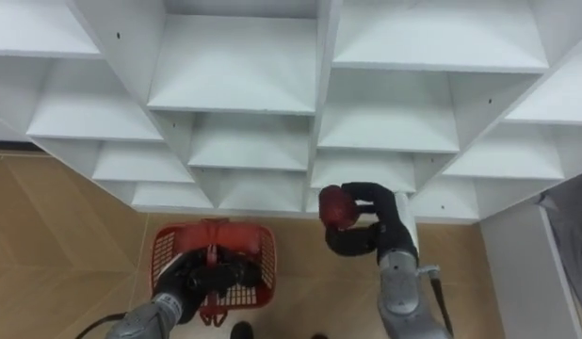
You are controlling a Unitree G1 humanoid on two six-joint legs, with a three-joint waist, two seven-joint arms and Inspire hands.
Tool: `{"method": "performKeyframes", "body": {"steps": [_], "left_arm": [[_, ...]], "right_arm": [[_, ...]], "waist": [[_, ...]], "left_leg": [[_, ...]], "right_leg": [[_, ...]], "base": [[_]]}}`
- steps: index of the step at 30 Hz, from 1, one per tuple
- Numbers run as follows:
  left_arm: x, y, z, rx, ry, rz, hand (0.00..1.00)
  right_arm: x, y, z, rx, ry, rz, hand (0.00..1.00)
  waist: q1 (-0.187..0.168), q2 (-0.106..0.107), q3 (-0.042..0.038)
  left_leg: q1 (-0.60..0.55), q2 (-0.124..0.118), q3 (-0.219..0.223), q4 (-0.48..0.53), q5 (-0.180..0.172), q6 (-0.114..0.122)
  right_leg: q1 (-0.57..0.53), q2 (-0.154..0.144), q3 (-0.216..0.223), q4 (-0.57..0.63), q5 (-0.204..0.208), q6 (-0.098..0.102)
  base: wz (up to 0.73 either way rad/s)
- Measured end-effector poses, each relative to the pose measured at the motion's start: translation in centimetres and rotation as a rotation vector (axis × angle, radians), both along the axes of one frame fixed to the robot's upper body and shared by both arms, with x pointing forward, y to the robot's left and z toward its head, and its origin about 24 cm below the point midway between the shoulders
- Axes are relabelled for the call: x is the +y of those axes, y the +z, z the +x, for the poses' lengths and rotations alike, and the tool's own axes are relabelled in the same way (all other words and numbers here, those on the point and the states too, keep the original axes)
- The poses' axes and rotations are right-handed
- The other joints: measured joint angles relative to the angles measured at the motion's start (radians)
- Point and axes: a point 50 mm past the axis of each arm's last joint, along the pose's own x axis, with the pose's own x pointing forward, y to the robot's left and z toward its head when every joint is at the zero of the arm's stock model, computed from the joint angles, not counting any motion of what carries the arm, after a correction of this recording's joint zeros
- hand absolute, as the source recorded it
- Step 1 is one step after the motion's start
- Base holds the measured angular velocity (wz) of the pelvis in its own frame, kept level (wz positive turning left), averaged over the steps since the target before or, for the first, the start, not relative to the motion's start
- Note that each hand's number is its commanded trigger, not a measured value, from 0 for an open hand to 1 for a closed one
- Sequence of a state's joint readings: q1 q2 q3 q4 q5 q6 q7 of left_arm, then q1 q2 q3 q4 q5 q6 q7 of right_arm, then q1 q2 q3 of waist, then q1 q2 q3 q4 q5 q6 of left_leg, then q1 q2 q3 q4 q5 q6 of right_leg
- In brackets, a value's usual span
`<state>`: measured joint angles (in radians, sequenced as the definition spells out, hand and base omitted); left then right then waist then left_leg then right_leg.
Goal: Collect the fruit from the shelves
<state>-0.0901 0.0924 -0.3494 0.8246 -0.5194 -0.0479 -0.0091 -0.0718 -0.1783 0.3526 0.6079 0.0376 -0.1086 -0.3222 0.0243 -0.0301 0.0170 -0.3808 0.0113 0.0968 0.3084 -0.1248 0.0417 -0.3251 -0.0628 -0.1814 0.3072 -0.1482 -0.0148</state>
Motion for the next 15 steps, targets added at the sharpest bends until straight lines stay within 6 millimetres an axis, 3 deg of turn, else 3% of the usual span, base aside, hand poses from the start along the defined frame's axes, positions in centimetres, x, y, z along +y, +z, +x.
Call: {"method": "performKeyframes", "body": {"steps": [6, 15], "left_arm": [[-0.1, 0.0, -0.1, 0.001, -0.008, 0.0, 1.0], [-1.1, -0.1, -0.2, 0.001, -0.046, -0.012, 1.0]], "right_arm": [[1.3, -0.3, -0.3, 0.012, 0.082, -0.022, 1.0], [2.6, -0.8, -0.8, 0.055, 0.191, -0.007, 1.0]], "waist": [[-0.009, 0.001, 0.0006], [-0.015, 0.025, 0.0029]], "left_leg": [[0.004, -0.001, 0.0, -0.003, 0.0, 0.0], [-0.003, 0.0, -0.001, -0.003, -0.001, 0.0]], "right_leg": [[0.004, -0.001, -0.004, -0.004, -0.001, 0.001], [0.006, 0.0, -0.013, -0.016, 0.001, 0.001]], "base": [[0.0], [0.0]]}}
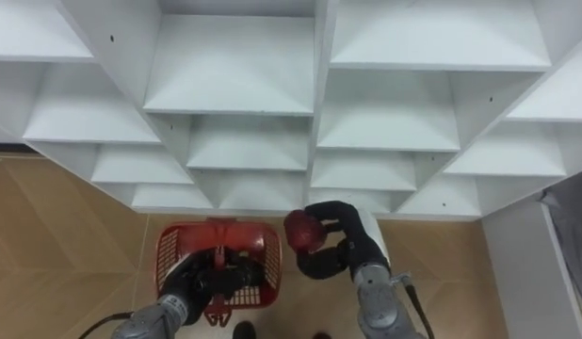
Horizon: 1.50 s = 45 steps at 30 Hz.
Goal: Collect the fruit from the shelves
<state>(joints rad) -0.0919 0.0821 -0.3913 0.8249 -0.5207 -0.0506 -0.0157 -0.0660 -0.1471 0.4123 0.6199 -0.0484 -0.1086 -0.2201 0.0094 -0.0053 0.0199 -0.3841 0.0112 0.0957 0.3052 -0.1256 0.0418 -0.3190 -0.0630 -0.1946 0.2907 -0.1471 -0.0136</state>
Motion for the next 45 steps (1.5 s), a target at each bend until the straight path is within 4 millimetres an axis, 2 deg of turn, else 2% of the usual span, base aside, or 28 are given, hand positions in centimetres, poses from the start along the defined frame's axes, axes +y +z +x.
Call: {"method": "performKeyframes", "body": {"steps": [5, 21, 30, 45], "left_arm": [[-0.4, 0.1, 0.1, -0.007, -0.027, -0.013, 1.0], [-1.1, 0.6, 0.4, -0.041, -0.068, -0.036, 1.0], [-1.0, 0.6, 0.5, -0.044, -0.07, -0.037, 1.0], [-1.6, 0.6, 0.3, -0.04, -0.079, -0.064, 1.0]], "right_arm": [[0.3, -0.3, -0.2, 0.027, 0.035, 0.011, 1.0], [0.7, -0.5, -0.4, 0.044, 0.127, -0.028, 1.0], [1.3, -0.7, -0.6, 0.067, 0.132, -0.011, 1.0], [1.2, -1.2, -0.7, 0.108, 0.131, -0.028, 1.0]], "waist": [[0.0, 0.009, 0.003], [-0.001, 0.009, 0.0031], [-0.002, 0.008, 0.0033], [-0.002, 0.005, 0.0051]], "left_leg": [[0.0, 0.0, 0.0, -0.001, 0.0, 0.0], [-0.005, -0.001, 0.002, -0.001, 0.0, 0.0], [-0.005, -0.001, 0.002, 0.0, 0.0, 0.0], [-0.006, -0.001, 0.003, 0.001, 0.0, 0.0]], "right_leg": [[0.0, 0.0, 0.0, 0.0, 0.0, 0.0], [-0.004, -0.001, 0.003, 0.0, -0.001, 0.001], [-0.004, -0.001, 0.002, 0.0, -0.001, 0.001], [-0.004, -0.002, 0.0, 0.0, -0.001, 0.001]], "base": [[0.0], [0.0], [0.0], [0.0]]}}
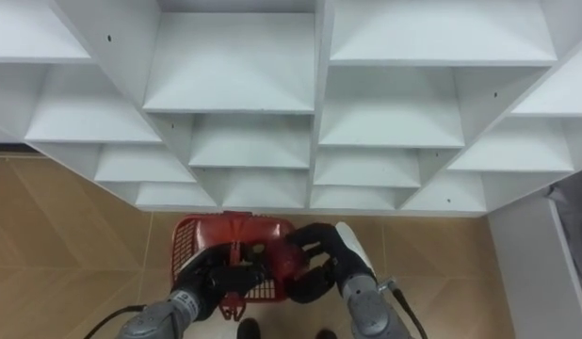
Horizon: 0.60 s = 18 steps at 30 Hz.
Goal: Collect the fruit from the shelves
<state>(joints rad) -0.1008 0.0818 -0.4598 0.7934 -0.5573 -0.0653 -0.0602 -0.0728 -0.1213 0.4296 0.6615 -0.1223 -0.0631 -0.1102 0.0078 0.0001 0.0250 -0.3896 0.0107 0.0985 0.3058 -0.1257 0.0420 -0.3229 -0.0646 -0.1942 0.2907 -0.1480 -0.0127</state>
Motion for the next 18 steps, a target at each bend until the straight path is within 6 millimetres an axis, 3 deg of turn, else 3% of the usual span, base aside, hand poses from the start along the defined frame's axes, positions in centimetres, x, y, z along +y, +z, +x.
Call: {"method": "performKeyframes", "body": {"steps": [17, 18], "left_arm": [[-0.12, 0.12, 0.07, 0.003, 0.017, -0.031, 1.0], [-0.11, 0.13, 0.08, 0.003, 0.018, -0.034, 1.0]], "right_arm": [[0.01, 0.08, 0.12, -0.003, 0.005, -0.002, 1.0], [0.02, 0.07, 0.11, -0.003, 0.007, -0.003, 0.75]], "waist": [[0.003, 0.003, -0.0005], [0.004, 0.003, -0.0007]], "left_leg": [[0.001, 0.0, 0.0, 0.001, 0.0, 0.0], [0.001, 0.0, 0.0, 0.001, 0.0, 0.0]], "right_leg": [[0.0, 0.0, 0.001, 0.002, 0.0, 0.0], [0.0, 0.0, 0.001, 0.002, 0.0, 0.0]], "base": [[0.0], [0.0]]}}
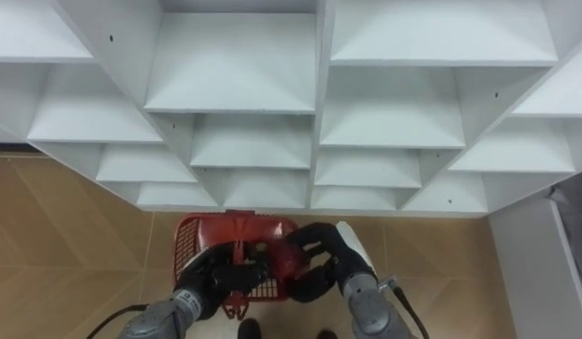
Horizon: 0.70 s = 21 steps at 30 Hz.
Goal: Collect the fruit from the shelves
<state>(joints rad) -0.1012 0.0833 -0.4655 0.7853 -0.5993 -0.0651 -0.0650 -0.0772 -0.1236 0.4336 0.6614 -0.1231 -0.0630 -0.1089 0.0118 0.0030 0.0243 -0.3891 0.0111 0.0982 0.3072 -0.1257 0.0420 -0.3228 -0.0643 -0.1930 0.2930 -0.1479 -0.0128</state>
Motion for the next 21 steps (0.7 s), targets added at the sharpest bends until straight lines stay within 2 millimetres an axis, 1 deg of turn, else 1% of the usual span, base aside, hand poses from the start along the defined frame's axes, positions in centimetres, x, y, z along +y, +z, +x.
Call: {"method": "performKeyframes", "body": {"steps": [1, 2, 3, 11, 21], "left_arm": [[-0.01, 0.0, 0.0, 0.0, -0.002, -0.002, 1.0], [-0.04, 0.01, -0.01, -0.001, -0.006, -0.005, 1.0], [-0.06, 0.01, -0.01, -0.001, -0.006, -0.006, 1.0], [-0.33, 0.01, -0.08, -0.001, -0.019, -0.012, 1.0], [-0.39, -0.04, -0.21, 0.002, -0.028, -0.02, 1.0]], "right_arm": [[0.02, -0.01, -0.01, 0.0, 0.001, 0.0, 0.52], [0.05, -0.01, -0.02, 0.0, 0.002, -0.001, 0.02], [0.05, -0.01, -0.02, 0.0, 0.002, -0.001, 0.0], [0.12, -0.01, -0.04, -0.002, 0.012, -0.009, 0.0], [0.45, 0.12, 0.0, -0.014, 0.037, -0.022, 0.0]], "waist": [[0.001, 0.0, -0.0002], [0.001, 0.001, -0.0004], [0.003, 0.001, -0.0004], [0.015, 0.002, -0.0004], [0.018, 0.002, -0.0006]], "left_leg": [[0.0, 0.0, 0.0, 0.0, 0.0, 0.0], [0.0, 0.0, 0.0, 0.0, 0.0, 0.0], [0.0, 0.0, 0.0, 0.0, 0.0, 0.0], [0.0, 0.0, 0.0, 0.001, 0.0, 0.0], [0.0, 0.0, 0.0, 0.001, 0.0, 0.0]], "right_leg": [[0.0, 0.0, 0.0, 0.0, 0.0, 0.0], [0.0, 0.0, 0.0, 0.0, 0.0, 0.0], [0.0, 0.0, 0.0, 0.0, 0.0, 0.0], [0.0, 0.0, 0.001, 0.001, 0.0, 0.0], [0.0, 0.0, 0.001, 0.002, 0.0, 0.0]], "base": [[0.0], [0.0], [0.0], [0.0], [0.0]]}}
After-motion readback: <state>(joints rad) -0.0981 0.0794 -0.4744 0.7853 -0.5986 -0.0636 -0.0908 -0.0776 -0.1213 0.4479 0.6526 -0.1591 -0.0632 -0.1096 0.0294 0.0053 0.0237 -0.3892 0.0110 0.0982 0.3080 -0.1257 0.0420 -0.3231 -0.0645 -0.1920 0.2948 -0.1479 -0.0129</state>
